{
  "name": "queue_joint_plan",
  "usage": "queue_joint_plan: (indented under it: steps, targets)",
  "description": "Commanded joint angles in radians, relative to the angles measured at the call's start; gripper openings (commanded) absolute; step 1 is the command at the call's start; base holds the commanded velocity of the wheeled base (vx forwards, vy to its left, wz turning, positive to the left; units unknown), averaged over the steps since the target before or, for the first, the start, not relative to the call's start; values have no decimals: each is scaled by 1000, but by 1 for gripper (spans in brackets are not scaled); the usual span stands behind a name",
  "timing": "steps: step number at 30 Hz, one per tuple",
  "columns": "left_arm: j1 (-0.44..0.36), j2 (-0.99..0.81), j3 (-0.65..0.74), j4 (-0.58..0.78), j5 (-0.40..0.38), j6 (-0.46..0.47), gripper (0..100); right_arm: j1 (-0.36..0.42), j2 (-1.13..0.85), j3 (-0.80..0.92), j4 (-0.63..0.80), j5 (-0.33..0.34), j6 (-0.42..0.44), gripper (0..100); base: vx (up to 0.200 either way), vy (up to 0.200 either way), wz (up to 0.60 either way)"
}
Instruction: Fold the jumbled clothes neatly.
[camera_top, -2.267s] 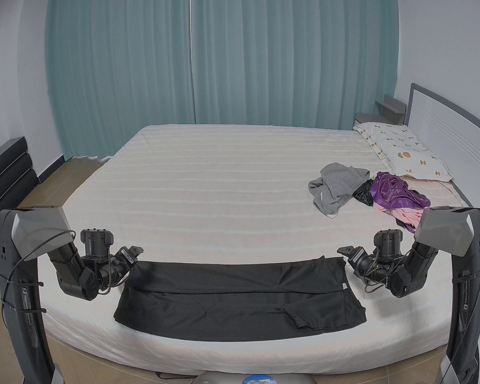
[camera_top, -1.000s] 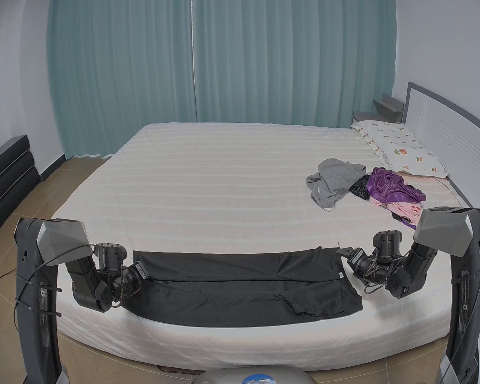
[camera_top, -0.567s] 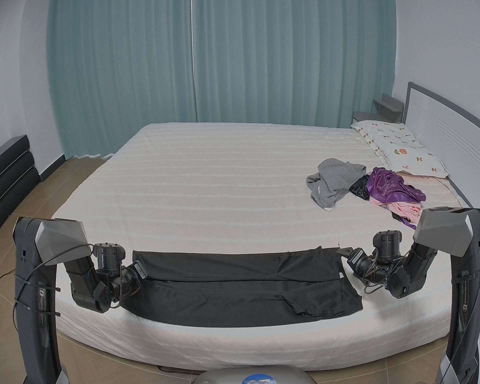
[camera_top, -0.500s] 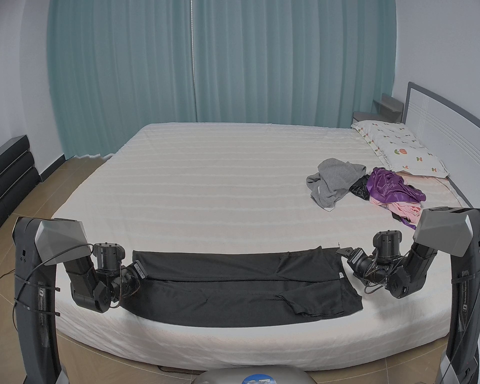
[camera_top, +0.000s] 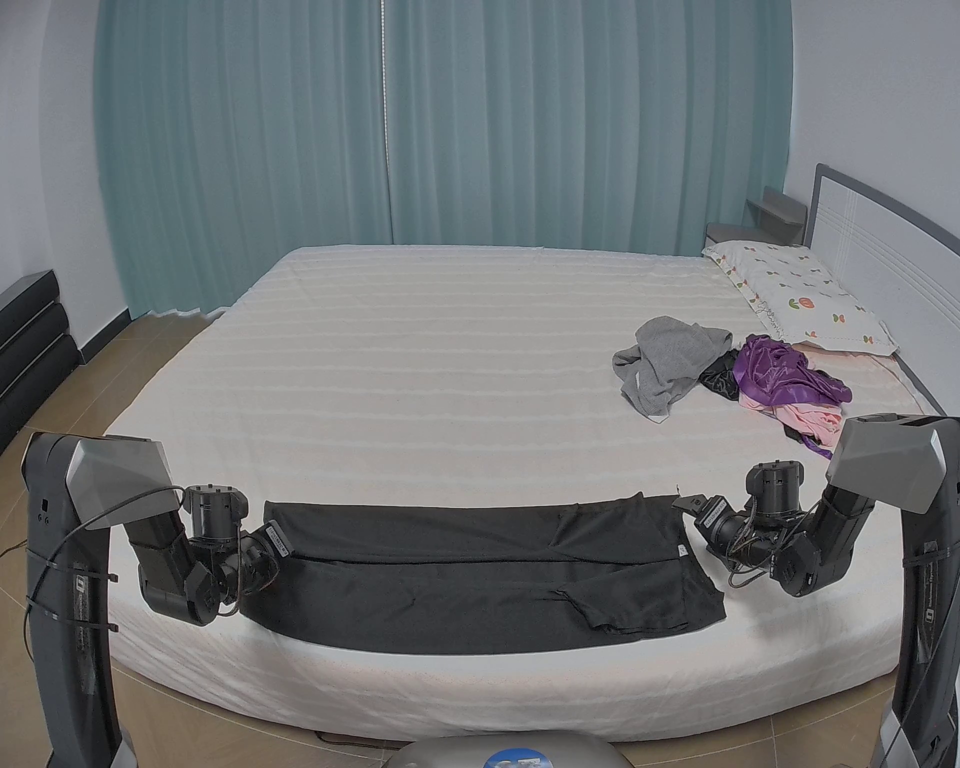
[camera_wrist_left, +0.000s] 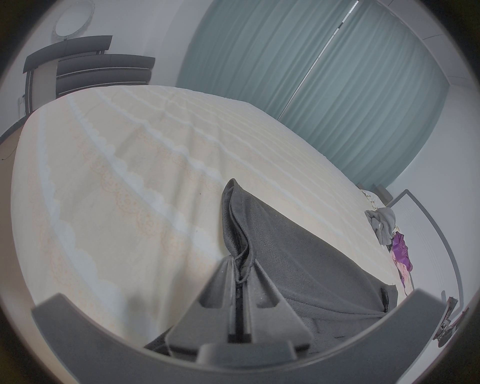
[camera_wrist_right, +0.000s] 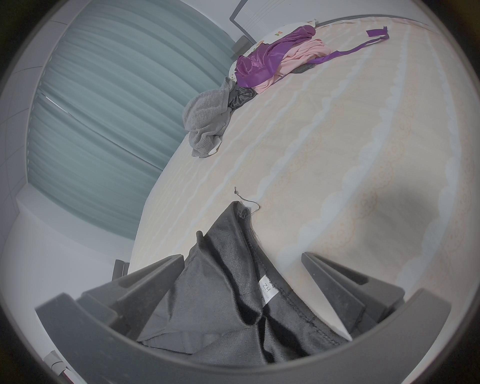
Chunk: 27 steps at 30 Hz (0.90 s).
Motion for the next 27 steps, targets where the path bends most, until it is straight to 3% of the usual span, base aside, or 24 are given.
queue_joint_plan:
  steps: [1,6,21,27]
  targets:
    - [0,-3,0,0,0,-4,0,1,2,0,0,1,0,100,0,0,0]
    - [0,-3,-7,0,7,-20,0,2,2,0,0,1,0,100,-120,0,0]
    - [-16,-23,-11,1,14,-23,0,2,3,0,0,-1,0,100,0,0,0]
    - [-17,-64,-3,1,14,-46,0,2,3,0,0,-1,0,100,0,-200,0]
